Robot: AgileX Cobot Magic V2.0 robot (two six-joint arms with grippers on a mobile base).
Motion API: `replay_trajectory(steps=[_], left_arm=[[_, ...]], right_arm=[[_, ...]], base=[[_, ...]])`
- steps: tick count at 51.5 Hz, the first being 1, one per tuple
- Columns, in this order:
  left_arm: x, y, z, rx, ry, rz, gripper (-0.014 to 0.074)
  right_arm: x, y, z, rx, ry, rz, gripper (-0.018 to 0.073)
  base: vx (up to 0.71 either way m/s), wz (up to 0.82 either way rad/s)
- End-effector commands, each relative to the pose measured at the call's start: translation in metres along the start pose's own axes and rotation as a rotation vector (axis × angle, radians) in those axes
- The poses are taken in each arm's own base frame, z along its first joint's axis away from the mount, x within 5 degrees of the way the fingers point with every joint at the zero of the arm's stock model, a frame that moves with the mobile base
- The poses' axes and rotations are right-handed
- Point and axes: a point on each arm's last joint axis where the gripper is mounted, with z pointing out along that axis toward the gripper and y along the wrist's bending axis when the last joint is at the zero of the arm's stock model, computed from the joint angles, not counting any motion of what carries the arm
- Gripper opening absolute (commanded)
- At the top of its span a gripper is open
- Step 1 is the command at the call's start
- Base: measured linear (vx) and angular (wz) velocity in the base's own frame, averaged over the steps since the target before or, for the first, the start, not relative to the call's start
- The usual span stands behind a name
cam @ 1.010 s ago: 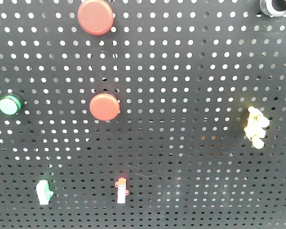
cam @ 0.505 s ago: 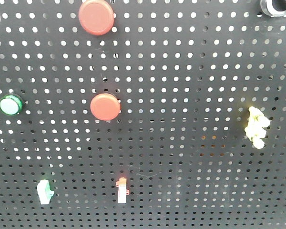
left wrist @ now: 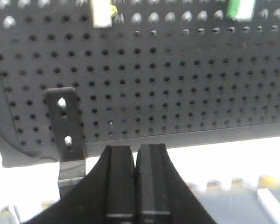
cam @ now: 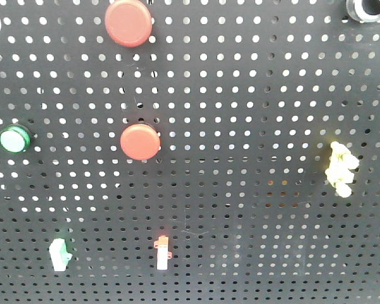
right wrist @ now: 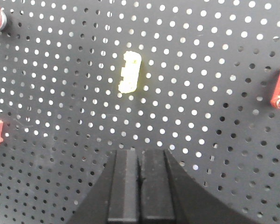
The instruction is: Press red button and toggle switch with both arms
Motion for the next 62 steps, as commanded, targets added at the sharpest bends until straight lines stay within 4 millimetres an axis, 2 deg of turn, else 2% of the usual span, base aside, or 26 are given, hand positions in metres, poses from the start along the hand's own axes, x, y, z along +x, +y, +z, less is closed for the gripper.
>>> replay_trajectory(steps=[1, 50, 56, 62], left_arm=[[0.002, 0.000, 0.000, 0.001, -0.079, -0.030, 0.0002], [0.003, 0.000, 0.000, 0.001, -0.070, -0.030, 0.0002], [0.003, 0.000, 0.000, 0.001, -0.070, -0.030, 0.0002], [0.003, 0.000, 0.000, 0.001, -0.070, -0.030, 0.0002]], right_arm=[[-0.010, -0.005, 0.001, 0.045, -0.031, 0.017, -0.0003], [-0.009, -0.005, 0.001, 0.046, -0.030, 0.012, -0.0003], [-0.005, -0.005, 0.001, 0.042, 0.025, -0.038, -0.0003], [0.007, -0.008, 0.000, 0.084, 0.134, 0.061, -0.0003]], base=[[0.00, 0.00], [0.00, 0.00], [0.00, 0.00], [0.00, 0.00]])
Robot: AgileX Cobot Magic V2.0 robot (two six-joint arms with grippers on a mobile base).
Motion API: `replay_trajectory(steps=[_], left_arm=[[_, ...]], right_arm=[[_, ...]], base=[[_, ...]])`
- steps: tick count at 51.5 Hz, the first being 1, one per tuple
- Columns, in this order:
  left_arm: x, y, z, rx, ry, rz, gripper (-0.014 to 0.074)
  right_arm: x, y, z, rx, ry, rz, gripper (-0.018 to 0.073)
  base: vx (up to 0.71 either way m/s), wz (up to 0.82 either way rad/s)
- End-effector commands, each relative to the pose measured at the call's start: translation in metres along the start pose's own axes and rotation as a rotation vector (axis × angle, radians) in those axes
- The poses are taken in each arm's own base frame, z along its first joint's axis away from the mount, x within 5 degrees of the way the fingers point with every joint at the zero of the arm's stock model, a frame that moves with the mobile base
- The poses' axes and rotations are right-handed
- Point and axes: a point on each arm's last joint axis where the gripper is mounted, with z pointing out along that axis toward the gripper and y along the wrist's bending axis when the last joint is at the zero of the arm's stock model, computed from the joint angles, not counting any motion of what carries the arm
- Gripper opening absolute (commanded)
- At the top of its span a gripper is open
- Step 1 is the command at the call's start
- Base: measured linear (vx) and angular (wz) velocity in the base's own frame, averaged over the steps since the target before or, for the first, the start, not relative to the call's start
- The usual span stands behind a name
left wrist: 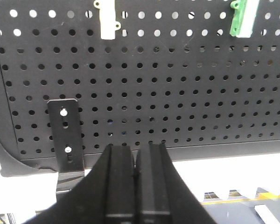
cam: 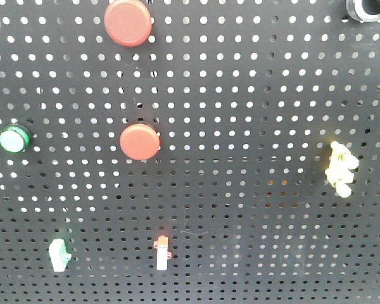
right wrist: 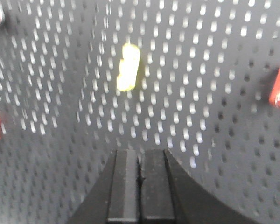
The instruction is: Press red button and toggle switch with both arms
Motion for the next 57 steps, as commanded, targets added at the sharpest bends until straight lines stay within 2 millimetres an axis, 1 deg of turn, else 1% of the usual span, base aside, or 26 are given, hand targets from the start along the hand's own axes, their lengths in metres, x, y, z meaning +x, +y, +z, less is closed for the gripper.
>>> replay_trajectory(steps=[1, 2, 6, 10, 15, 16, 17, 18, 21, 26, 31, 41, 49, 57], left_arm=[[0.003, 0.000, 0.000, 0.003, -0.065, -0.020, 0.0002], [0.003, 0.000, 0.000, 0.003, -0.065, -0.020, 0.0002], [0.003, 0.000, 0.000, 0.003, -0.065, -0.020, 0.0002], [0.003, 0.000, 0.000, 0.003, -0.065, -0.020, 0.0002], [0.003, 0.000, 0.000, 0.003, -0.065, -0.020, 0.0002], [0.003, 0.000, 0.000, 0.003, -0.065, -0.020, 0.0002], [0.003, 0.000, 0.000, 0.003, -0.065, -0.020, 0.0002], [0.003, 0.000, 0.000, 0.003, -0.065, -0.020, 0.0002], [0.003, 0.000, 0.000, 0.003, -0.065, -0.020, 0.0002], [0.003, 0.000, 0.000, 0.003, -0.065, -0.020, 0.0002], [0.003, 0.000, 0.000, 0.003, -0.065, -0.020, 0.0002], [0.003, 0.000, 0.000, 0.003, -0.065, -0.020, 0.0002], [0.003, 0.000, 0.000, 0.003, -0.065, -0.020, 0.0002], [0.003, 0.000, 0.000, 0.003, -0.065, -0.020, 0.0002]], right_arm=[[0.000, -0.009, 0.000, 0.096, 0.048, 0.103, -0.0003], [0.002, -0.011, 0.000, 0.118, 0.063, 0.098, -0.0003], [0.014, -0.017, 0.002, 0.202, 0.082, 0.231, -0.0003], [0.036, -0.020, 0.006, 0.269, 0.067, 0.306, -0.0003], [0.066, -0.016, 0.011, 0.278, 0.035, 0.371, -0.0003], [0.069, -0.015, 0.011, 0.272, 0.016, 0.367, -0.0003], [0.077, -0.013, 0.012, 0.268, 0.023, 0.384, -0.0003], [0.081, -0.012, 0.012, 0.261, 0.007, 0.386, -0.0003], [0.100, -0.007, 0.012, 0.246, 0.001, 0.401, -0.0003], [0.104, -0.008, 0.010, 0.270, 0.097, 0.395, -0.0003], [0.106, -0.007, 0.007, 0.271, 0.094, 0.342, -0.0003], [0.102, -0.007, 0.004, 0.271, 0.033, 0.329, -0.0003], [0.103, -0.007, 0.004, 0.272, 0.051, 0.292, -0.0003], [0.104, -0.007, 0.004, 0.273, 0.055, 0.312, -0.0003]], base=[[0.00, 0.00], [0.00, 0.00], [0.00, 0.00], [0.00, 0.00], [0.00, 0.00], [0.00, 0.00], [0.00, 0.00], [0.00, 0.00], [0.00, 0.00], [0.00, 0.00], [0.00, 0.00], [0.00, 0.00], [0.00, 0.00], [0.00, 0.00]])
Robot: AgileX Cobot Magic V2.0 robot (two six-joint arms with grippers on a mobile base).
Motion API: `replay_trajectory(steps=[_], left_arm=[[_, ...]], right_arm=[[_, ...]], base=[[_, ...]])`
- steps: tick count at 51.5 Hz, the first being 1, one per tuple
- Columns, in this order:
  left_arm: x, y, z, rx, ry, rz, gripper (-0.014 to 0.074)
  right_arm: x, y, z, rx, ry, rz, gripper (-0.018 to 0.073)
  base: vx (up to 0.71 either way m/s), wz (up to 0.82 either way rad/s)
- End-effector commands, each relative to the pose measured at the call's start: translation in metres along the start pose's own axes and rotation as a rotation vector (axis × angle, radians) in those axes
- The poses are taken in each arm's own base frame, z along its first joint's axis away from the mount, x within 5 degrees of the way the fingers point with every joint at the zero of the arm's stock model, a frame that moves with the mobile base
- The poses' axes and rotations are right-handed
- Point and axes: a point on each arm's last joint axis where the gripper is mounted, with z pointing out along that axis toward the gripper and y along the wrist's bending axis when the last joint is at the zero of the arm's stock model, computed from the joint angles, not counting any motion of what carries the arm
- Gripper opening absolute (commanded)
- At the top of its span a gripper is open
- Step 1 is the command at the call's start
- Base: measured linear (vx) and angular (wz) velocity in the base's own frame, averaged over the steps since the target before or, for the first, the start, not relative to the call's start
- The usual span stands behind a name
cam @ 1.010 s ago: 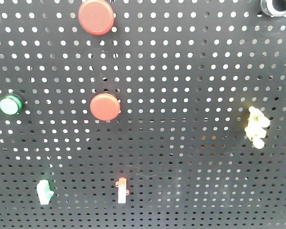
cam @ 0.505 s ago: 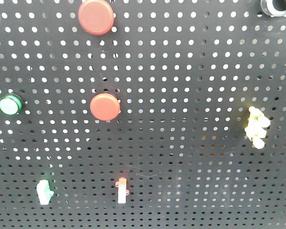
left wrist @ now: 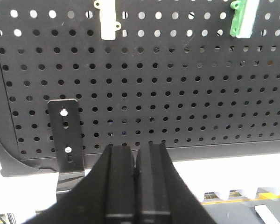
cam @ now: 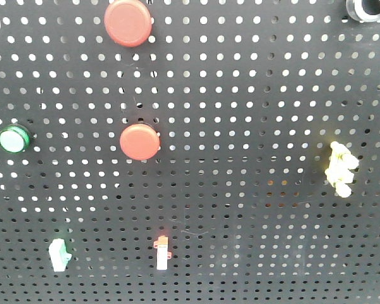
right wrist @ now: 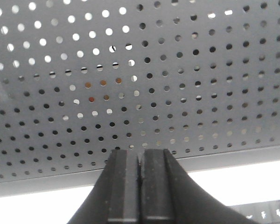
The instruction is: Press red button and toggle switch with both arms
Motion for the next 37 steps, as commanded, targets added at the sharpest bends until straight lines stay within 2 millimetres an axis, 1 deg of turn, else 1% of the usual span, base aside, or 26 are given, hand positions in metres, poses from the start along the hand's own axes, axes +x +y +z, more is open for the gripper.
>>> replay_trajectory(steps=[1, 37], left_arm=[[0.0029, 0.0002, 0.0004, 0.003, -0.066, -0.020, 0.0002], [0.0029, 0.0002, 0.0004, 0.003, -0.066, -0.020, 0.0002]], right_arm=[[-0.0033, 0.0012, -0.0010, -0.016, -0.076, -0.009, -0.0003], [-0.0033, 0.0012, -0.0010, -0.016, -0.076, -0.009, -0.0003]], base=[[0.00, 0.00], [0.00, 0.00]])
